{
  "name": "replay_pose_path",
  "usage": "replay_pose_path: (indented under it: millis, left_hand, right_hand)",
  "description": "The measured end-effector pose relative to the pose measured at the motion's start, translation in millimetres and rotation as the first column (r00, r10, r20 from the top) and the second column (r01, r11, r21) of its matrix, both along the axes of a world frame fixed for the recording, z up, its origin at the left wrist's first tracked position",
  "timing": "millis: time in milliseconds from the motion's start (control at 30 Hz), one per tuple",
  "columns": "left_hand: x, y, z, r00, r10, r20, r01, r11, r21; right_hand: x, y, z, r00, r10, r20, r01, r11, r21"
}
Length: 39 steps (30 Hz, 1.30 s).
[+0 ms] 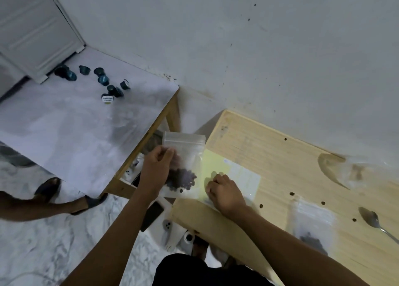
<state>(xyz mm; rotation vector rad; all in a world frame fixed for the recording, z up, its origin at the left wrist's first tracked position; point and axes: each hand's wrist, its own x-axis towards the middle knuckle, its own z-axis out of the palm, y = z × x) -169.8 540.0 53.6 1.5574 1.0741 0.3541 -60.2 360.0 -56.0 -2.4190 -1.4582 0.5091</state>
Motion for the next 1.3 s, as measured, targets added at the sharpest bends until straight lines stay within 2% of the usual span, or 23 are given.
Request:
replay_pose_path:
  millis: [100,200,300,367,467,600,667,833,1100,1300]
  left_hand:
    - [1.8,-2.0,0.3,0.999,-0.033,0.002,0.033,0.999,0.008]
    - [9.5,-6.4,4.0,0.997,-0.078,0.007,0.077,0.996,0.032]
    - [27.7,-15.0,12.2,0.99,-0.128,0.063,0.127,0.992,0.024]
    - [44.2,-24.1,21.0,0.98,-0.163,0.116,0.162,0.987,0.012]
    - [71.0,-42.2,36.1,0.955,-0.222,0.195,0.214,0.975,0.059]
    - [102.2,-65.9,60.7,0.926,-0.285,0.249,0.259,0.957,0.13]
    - [112.6,-76.7,72.6,0.903,-0.31,0.297,0.285,0.95,0.126]
    - [127.4,-91.4,82.0,0.867,-0.313,0.388,0.313,0.948,0.066]
    - [143.2,-104.9,89.0,0.817,-0.354,0.456,0.39,0.921,0.016]
    - [152.8,-105.6,87.3,0.836,-0.352,0.421,0.371,0.928,0.04]
  right_hand:
    - [4.9,0.7,11.1,0.985,-0.116,-0.127,0.119,0.993,0.014]
    - [20.8,-6.3,39.7,0.857,-0.323,-0.403,0.402,0.907,0.128]
    - [41.4,-12.6,81.1,0.766,-0.363,-0.53,0.558,0.785,0.269]
    - [52.3,-14.0,113.7,0.739,-0.337,-0.584,0.599,0.725,0.339]
    - [61.7,-15.4,152.6,0.749,-0.287,-0.597,0.597,0.683,0.421]
    - [74.8,-16.3,184.8,0.731,-0.344,-0.59,0.656,0.594,0.466]
    - [81.2,-21.5,194.1,0.698,-0.382,-0.606,0.704,0.524,0.48]
    - [89.6,-30.8,204.1,0.644,-0.443,-0.624,0.762,0.445,0.47]
    - [96.3,-41.6,210.2,0.625,-0.5,-0.599,0.78,0.385,0.492]
    - [100.5,-47.4,210.0,0.588,-0.544,-0.599,0.808,0.363,0.464]
